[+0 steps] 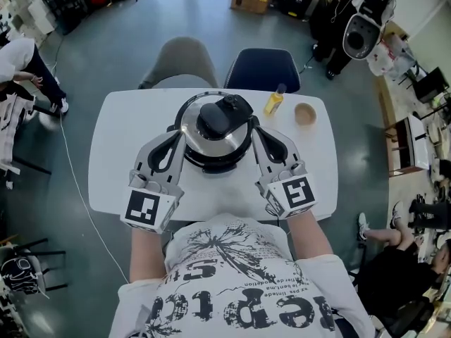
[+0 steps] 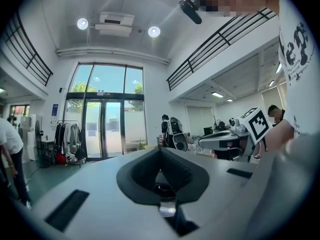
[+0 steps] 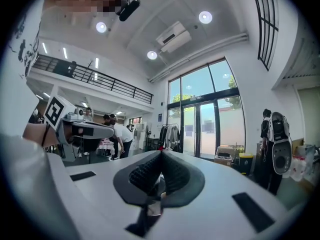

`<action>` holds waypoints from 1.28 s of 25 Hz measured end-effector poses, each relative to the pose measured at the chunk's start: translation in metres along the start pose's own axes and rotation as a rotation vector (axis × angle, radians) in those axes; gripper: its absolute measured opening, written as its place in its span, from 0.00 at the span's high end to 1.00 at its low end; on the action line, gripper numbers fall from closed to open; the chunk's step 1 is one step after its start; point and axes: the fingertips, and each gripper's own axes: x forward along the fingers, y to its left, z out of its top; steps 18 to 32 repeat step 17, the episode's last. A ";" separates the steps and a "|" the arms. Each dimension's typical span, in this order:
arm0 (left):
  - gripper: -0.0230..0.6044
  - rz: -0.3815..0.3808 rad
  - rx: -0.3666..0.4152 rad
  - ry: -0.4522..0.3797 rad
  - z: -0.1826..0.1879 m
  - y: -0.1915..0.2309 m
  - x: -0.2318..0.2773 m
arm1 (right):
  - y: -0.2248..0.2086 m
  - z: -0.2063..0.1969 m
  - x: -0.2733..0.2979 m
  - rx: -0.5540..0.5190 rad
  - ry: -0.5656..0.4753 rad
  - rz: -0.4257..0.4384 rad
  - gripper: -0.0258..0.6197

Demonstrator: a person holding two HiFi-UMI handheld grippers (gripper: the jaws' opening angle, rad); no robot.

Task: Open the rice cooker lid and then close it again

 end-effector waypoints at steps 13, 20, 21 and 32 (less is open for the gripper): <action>0.94 -0.007 0.019 0.014 -0.002 -0.004 0.004 | -0.008 -0.005 -0.002 0.012 0.012 -0.024 0.94; 0.94 0.007 -0.004 -0.021 0.003 -0.005 0.008 | -0.011 -0.006 -0.001 0.014 0.012 -0.024 0.94; 0.94 0.007 -0.004 -0.021 0.003 -0.005 0.008 | -0.011 -0.006 -0.001 0.014 0.012 -0.024 0.94; 0.94 0.007 -0.004 -0.021 0.003 -0.005 0.008 | -0.011 -0.006 -0.001 0.014 0.012 -0.024 0.94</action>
